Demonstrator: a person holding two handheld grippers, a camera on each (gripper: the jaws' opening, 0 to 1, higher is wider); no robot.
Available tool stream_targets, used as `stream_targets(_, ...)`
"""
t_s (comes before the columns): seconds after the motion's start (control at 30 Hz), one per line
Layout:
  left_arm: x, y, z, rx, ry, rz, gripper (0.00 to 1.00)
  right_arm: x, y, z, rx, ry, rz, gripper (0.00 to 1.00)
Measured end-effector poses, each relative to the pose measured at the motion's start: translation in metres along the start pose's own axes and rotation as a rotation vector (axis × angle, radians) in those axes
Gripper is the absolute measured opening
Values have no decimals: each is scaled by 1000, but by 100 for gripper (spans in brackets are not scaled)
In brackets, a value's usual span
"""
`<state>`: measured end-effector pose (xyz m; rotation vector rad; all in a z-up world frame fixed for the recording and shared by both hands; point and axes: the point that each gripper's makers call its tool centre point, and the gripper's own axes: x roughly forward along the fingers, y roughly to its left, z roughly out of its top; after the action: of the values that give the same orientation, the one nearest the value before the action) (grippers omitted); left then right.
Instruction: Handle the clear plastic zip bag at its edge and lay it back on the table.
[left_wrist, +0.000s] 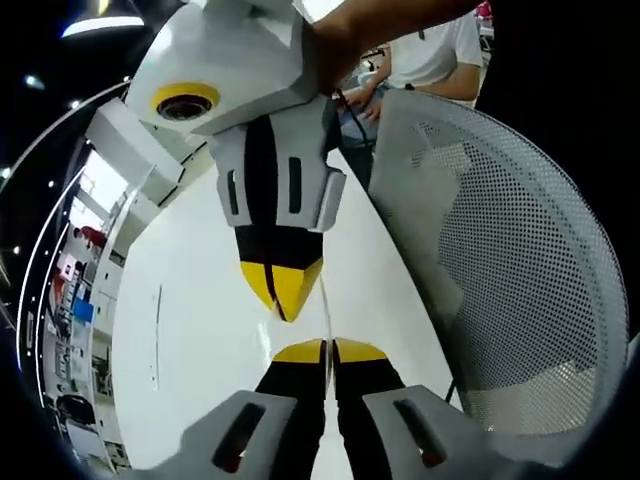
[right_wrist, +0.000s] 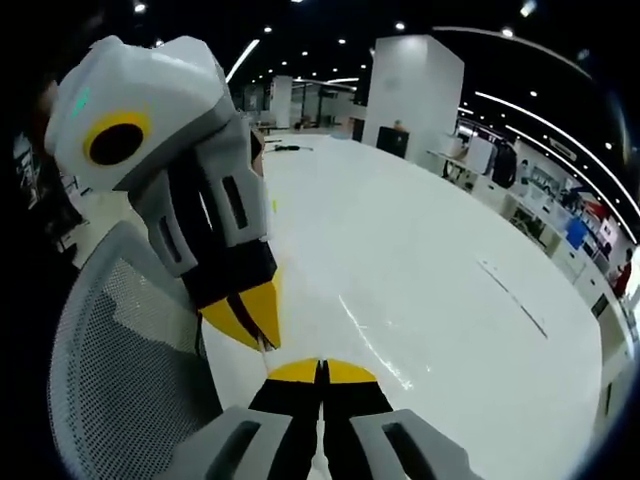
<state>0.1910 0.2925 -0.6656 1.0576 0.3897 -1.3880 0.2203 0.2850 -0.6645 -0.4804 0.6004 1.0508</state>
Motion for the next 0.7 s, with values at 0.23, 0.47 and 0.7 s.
stream_targets(0.23, 1, -3, -3, -3, 5, 0, 0, -5, -7, 5, 9, -20, -28, 0)
stream_targets(0.47, 5, -11, -8, -12, 28, -13, 0, -15, -20, 17, 2, -62, -83, 0)
stream_targets(0.7, 6, -13, -9, -15, 41, -7, 0, -28, -30, 41, -21, -125, -130, 0)
